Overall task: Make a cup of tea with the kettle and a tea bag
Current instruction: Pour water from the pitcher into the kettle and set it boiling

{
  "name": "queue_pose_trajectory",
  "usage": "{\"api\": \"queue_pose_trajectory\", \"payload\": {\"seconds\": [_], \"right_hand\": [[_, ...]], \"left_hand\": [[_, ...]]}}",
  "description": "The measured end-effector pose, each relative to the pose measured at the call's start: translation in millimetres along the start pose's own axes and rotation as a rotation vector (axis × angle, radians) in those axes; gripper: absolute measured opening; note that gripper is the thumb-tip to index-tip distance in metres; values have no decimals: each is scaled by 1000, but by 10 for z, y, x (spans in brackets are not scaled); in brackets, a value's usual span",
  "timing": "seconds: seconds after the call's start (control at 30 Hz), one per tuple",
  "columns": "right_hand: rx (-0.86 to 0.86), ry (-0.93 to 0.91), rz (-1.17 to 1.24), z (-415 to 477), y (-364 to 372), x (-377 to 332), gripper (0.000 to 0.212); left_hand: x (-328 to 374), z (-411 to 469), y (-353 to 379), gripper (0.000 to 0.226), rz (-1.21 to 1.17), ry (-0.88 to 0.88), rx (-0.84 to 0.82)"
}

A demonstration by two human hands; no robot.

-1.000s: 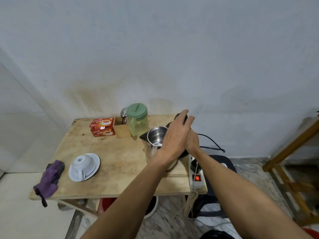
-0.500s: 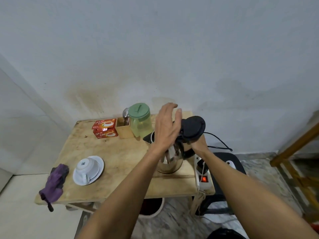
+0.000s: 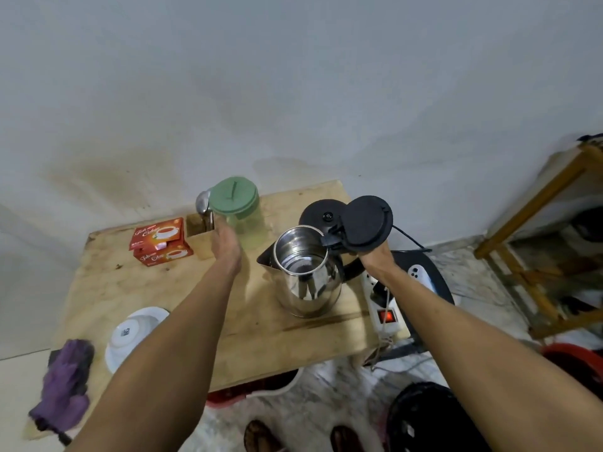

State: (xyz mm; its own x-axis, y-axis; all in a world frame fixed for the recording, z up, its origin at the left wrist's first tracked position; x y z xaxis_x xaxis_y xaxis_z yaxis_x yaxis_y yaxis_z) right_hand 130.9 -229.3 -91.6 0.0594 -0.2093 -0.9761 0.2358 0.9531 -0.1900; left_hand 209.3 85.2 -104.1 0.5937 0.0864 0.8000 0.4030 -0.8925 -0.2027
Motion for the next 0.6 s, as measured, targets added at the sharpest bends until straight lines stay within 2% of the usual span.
{"api": "queue_pose_trajectory", "payload": {"seconds": [0.07,0.2,0.37,0.47,0.6], "right_hand": [[-19,-2,-11,-8,13,-11,40],[-15,-7,-28,-13,-17,23,30],[17,-26,3,-3,-37,36,30],[25,-33,25,16,-40,39,32],[4,-17,23,9,-20,-3,22]], "left_hand": [[10,56,8,65,-60,7,-24],[25,60,89,46,-159,19,-123],[-106,-72,-48,55,-235,46,-11],[-126,-162,-190,51,-232,30,19],[-179,-292,-477,49,-179,64,60]]}}
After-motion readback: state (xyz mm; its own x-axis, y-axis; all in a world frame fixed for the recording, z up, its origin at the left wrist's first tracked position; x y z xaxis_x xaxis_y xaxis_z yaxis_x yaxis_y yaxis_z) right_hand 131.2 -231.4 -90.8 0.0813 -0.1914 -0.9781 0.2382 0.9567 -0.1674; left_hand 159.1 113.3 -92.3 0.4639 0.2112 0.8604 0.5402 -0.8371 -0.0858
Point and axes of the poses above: each hand's wrist, its own z-axis towards the middle knuckle, its own y-axis out of the palm, x = y × z, the point moved 8 cm from there along z, towards the middle knuckle, and after that the axes turned 11 degrees about -y, right-handed, at the moved point
